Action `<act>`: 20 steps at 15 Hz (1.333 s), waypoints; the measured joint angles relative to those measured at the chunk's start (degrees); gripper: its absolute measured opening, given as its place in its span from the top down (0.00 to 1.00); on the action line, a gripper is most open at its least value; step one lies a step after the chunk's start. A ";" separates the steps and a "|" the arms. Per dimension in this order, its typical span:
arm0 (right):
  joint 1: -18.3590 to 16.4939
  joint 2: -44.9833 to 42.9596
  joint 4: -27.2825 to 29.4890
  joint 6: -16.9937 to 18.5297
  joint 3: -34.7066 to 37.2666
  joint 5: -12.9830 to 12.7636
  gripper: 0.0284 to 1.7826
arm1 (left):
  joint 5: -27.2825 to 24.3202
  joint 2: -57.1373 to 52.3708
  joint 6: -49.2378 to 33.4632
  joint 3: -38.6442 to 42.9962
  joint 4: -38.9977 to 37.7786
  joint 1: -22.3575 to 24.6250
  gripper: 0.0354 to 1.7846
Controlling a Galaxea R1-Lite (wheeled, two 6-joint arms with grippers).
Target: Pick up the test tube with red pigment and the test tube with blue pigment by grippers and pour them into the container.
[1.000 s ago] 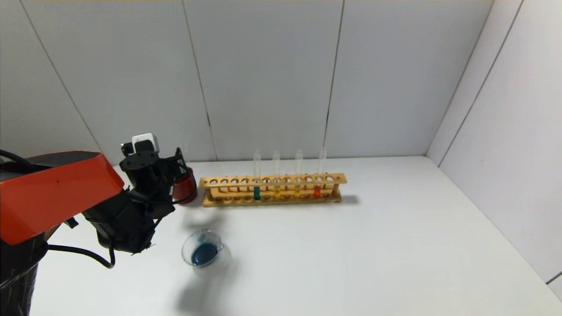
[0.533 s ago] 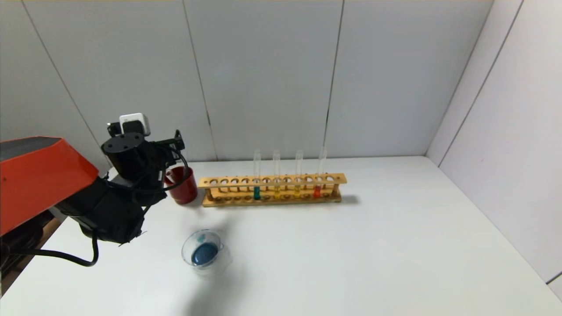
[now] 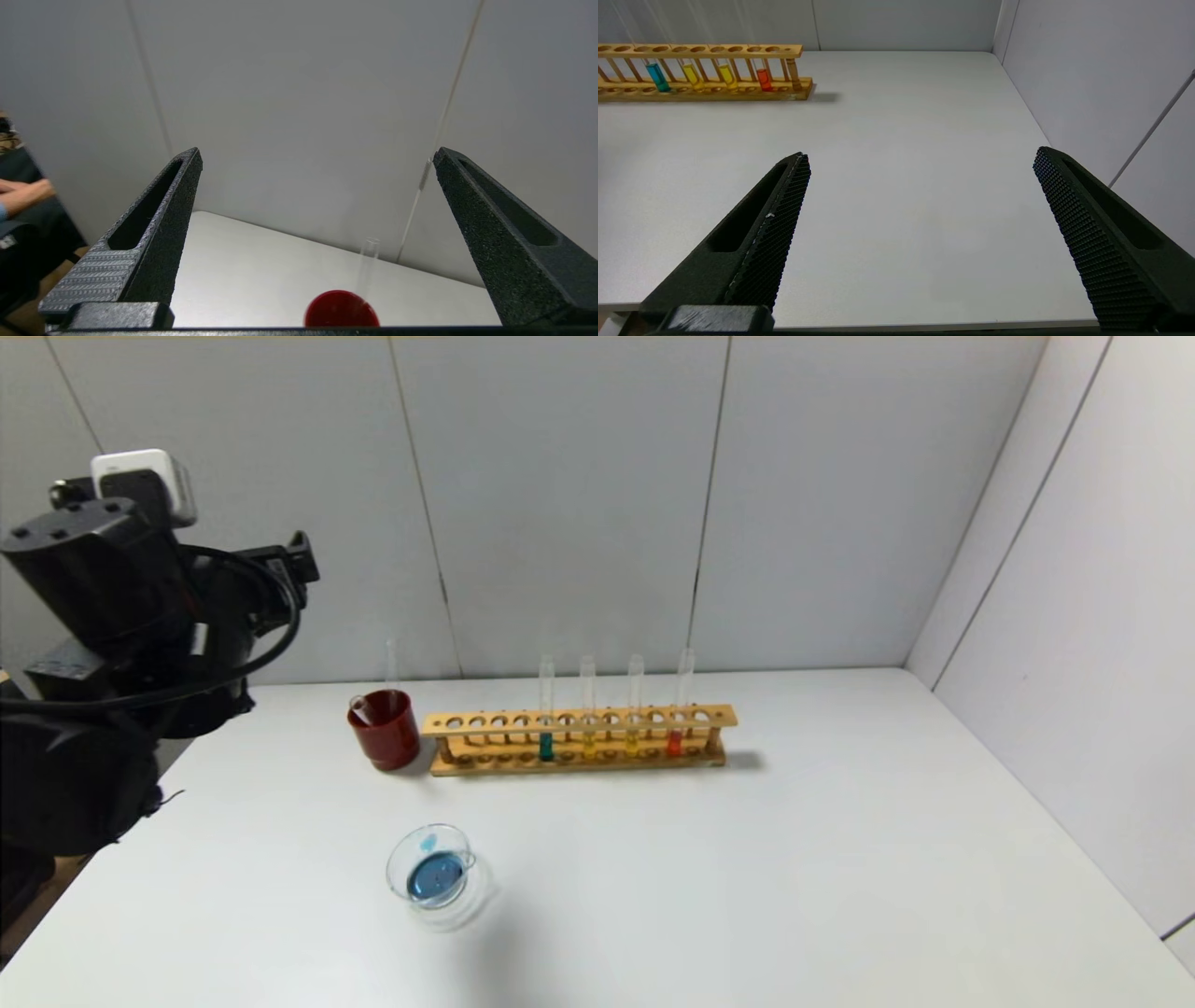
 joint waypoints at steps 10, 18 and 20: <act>0.00 0.00 0.00 0.00 0.00 0.01 0.02 | 5.27 -40.02 7.09 23.16 10.61 -0.05 0.03; 0.00 0.00 0.00 -0.02 0.00 0.01 0.02 | 8.41 -71.45 6.81 34.96 31.94 8.74 0.03; 0.00 0.00 0.00 0.00 0.00 0.01 0.02 | 6.27 -76.93 6.88 37.49 32.39 10.75 0.03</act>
